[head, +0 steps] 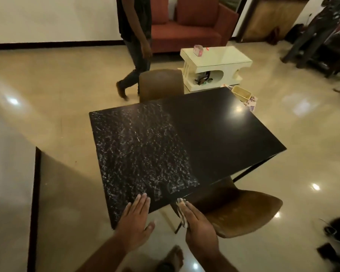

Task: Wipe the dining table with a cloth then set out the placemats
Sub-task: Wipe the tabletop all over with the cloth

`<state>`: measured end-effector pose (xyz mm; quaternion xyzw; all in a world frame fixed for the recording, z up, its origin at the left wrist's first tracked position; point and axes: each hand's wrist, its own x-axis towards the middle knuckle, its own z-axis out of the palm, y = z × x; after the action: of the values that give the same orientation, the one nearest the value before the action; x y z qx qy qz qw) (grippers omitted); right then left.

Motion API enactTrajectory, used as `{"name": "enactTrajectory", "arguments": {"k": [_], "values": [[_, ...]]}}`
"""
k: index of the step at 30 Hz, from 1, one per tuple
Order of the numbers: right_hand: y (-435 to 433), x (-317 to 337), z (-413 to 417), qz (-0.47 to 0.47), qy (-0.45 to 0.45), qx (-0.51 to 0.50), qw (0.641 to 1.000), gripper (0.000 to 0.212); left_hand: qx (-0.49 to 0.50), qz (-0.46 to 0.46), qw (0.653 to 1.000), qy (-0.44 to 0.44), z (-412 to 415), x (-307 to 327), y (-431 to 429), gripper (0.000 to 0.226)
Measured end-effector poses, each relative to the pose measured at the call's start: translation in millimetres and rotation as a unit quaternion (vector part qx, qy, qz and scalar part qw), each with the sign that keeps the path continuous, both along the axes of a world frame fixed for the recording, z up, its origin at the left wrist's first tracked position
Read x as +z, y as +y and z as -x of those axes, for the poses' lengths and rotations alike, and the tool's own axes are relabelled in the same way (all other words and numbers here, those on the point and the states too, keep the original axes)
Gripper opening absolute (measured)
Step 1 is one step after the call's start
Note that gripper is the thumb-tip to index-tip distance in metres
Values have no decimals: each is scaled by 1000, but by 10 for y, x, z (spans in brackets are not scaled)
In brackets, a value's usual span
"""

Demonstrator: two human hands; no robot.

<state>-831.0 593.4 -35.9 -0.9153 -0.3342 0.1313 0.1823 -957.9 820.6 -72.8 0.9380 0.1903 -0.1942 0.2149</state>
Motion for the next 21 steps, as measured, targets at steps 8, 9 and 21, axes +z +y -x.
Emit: {"name": "enactTrajectory", "arguments": {"k": [8,9,21], "values": [[-147,-30,-489,-18,45,-43,998,72,-25,-18,999,23,-481,-37,-315,90],[-141,-33,-557,-20,56,-50,997,70,-24,-24,999,20,-511,-41,-301,94],[189,-143,-1672,4,48,-55,997,59,36,11,996,85,-681,-176,-145,91]]}}
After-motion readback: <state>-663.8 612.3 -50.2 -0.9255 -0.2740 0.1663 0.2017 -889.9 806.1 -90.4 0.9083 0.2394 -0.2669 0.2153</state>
